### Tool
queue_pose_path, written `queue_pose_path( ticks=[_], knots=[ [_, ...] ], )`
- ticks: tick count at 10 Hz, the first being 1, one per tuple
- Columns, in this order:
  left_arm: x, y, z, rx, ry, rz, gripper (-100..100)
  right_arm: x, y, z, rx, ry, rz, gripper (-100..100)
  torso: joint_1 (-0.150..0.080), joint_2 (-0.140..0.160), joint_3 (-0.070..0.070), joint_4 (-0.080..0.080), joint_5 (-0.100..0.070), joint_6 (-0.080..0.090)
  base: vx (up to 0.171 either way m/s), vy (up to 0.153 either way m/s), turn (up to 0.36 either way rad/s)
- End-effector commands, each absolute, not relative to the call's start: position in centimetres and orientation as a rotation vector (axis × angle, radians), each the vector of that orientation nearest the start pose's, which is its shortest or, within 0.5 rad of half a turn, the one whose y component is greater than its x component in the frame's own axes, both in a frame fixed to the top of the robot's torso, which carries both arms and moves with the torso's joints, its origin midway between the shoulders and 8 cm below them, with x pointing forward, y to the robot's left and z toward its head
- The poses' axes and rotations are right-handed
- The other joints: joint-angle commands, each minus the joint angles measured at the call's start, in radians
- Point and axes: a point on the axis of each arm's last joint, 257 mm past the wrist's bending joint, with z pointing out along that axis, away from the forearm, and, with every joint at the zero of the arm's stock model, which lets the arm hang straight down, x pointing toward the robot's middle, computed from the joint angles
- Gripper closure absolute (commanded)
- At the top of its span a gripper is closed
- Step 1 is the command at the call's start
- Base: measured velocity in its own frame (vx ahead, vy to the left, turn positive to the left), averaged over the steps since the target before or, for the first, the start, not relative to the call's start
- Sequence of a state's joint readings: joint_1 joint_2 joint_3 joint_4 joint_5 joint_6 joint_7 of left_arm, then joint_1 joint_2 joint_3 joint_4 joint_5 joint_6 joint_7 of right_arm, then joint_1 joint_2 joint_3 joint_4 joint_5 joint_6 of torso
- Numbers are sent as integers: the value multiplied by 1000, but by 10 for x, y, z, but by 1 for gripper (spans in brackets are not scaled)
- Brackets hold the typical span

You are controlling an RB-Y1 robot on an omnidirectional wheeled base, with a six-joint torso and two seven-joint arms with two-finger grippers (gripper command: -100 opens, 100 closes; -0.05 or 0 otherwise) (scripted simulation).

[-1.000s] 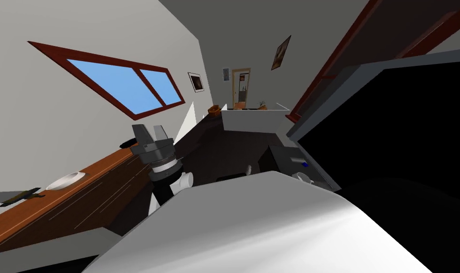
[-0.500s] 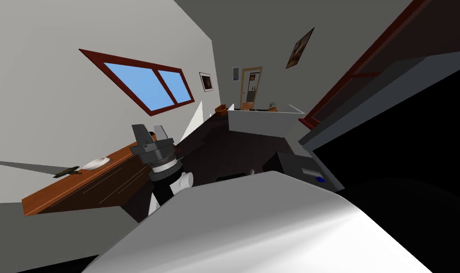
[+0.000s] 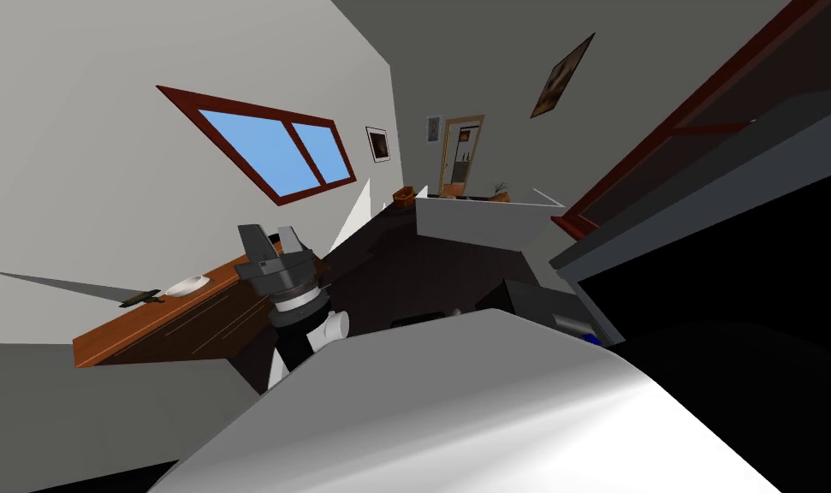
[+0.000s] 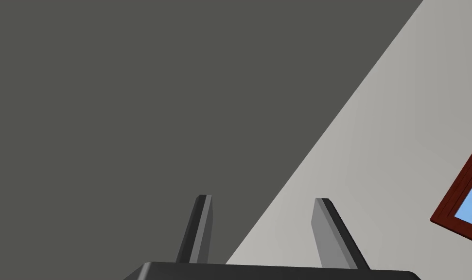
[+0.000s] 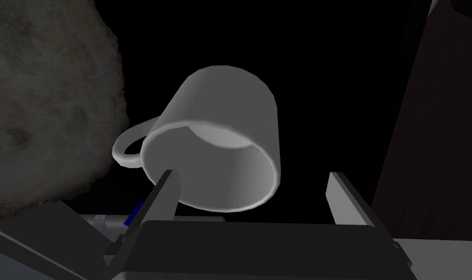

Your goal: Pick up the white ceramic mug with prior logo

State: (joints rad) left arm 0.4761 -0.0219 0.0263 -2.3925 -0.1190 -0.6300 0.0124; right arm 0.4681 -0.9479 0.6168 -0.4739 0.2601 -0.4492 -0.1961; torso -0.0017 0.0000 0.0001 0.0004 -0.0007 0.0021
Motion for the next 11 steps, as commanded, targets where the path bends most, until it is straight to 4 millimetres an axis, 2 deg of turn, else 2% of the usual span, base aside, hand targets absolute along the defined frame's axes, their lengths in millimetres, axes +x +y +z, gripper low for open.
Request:
queue_pose_path(
  ticks=[1,2,3,7,8,9,11],
  knots=[
    [295,258,99,-385,483,-1270,0,-85,-648,-531,952,2750,-262,-100,0,0,0,0,0,0,-11,-73,52],
    [295,258,99,-385,483,-1270,0,-86,-649,-529,951,2751,-256,-100,-1,0,0,0,0,0,-3,-36,12],
    [295,258,99,-385,483,-1270,0,-86,-649,-529,949,2751,-261,100,1,0,0,0,0,0,0,0,0],
    [295,258,99,-385,483,-1270,0,-83,-646,-531,946,2751,-248,100,0,1,0,-1,0,2,1,2,4],
    [295,258,99,-385,483,-1270,0,-83,-646,-531,945,2751,-248,0,-1,1,0,-1,0,2,0,0,0],
    [295,258,99,-385,483,-1270,0,-86,-659,-519,943,2754,-263,100,-1,1,0,-1,0,2,4,32,-76],
    [295,258,99,-385,483,-1270,0,-87,-665,-511,937,2758,-264,100,3,2,0,-2,3,5,12,52,-44]
  ],
)
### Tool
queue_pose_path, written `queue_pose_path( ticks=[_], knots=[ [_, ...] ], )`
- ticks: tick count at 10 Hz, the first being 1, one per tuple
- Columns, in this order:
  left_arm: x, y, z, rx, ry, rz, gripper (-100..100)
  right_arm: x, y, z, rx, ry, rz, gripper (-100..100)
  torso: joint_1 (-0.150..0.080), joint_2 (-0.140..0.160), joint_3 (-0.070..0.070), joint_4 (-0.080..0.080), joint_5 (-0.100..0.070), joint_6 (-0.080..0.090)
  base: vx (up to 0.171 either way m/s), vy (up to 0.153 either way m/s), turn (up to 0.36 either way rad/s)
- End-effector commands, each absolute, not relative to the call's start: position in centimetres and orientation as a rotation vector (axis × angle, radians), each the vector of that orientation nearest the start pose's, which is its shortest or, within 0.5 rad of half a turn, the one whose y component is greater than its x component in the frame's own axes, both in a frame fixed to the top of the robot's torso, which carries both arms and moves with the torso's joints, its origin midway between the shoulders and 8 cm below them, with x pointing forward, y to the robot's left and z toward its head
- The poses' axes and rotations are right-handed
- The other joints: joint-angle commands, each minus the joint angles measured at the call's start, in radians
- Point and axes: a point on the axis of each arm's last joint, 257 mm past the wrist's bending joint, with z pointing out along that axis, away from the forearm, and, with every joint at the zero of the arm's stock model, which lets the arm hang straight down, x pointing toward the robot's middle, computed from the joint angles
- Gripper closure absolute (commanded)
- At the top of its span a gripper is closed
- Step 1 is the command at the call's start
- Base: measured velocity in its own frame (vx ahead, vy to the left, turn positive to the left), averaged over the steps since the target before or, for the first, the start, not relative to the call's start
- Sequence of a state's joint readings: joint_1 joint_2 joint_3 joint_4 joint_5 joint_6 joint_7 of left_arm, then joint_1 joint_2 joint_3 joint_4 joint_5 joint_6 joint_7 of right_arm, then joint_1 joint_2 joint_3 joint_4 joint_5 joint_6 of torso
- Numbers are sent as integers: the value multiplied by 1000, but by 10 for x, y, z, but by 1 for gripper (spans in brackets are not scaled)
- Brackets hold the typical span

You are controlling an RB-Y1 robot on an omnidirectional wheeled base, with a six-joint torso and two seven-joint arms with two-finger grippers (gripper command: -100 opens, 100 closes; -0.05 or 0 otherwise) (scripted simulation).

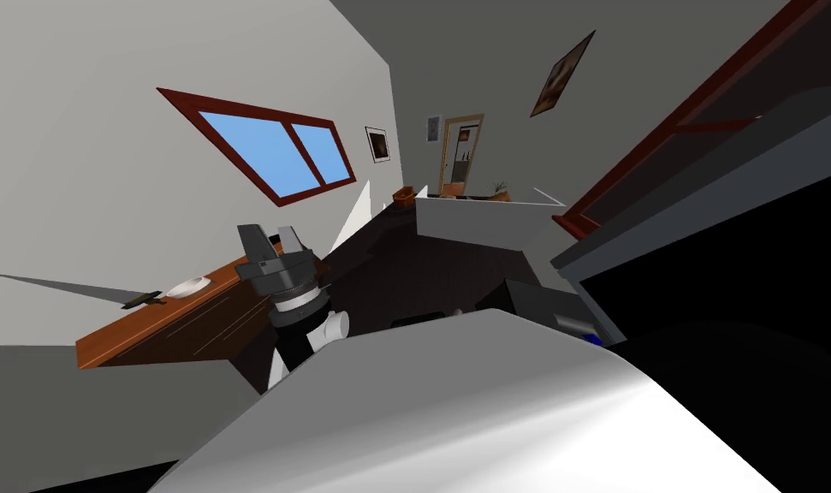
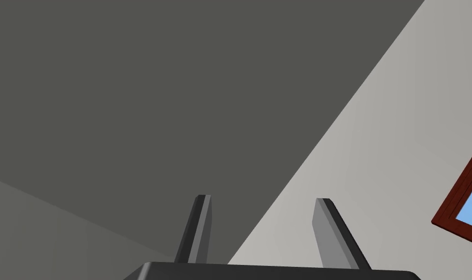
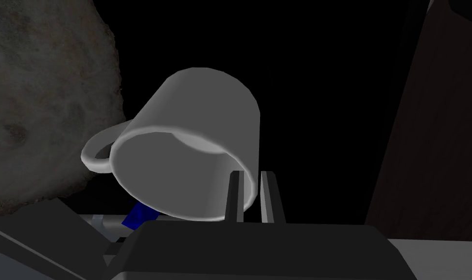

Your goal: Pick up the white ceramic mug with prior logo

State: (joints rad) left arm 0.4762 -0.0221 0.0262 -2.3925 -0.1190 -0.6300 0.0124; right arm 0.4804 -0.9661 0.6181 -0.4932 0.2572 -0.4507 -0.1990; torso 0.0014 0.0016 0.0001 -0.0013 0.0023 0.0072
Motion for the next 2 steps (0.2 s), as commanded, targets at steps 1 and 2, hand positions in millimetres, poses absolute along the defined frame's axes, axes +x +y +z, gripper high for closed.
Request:
queue_pose_path(
  ticks=[1,2],
  knots=[
    [295,258,99,-385,483,-1270,0,-86,-662,-515,935,2757,-261,100,0,0,0,0,0,0,5,20,-10],
    [295,258,99,-385,483,-1270,0,-86,-663,-514,937,2757,-262,0,-2,0,0,0,-1,0,0,0,0]
  ],
)
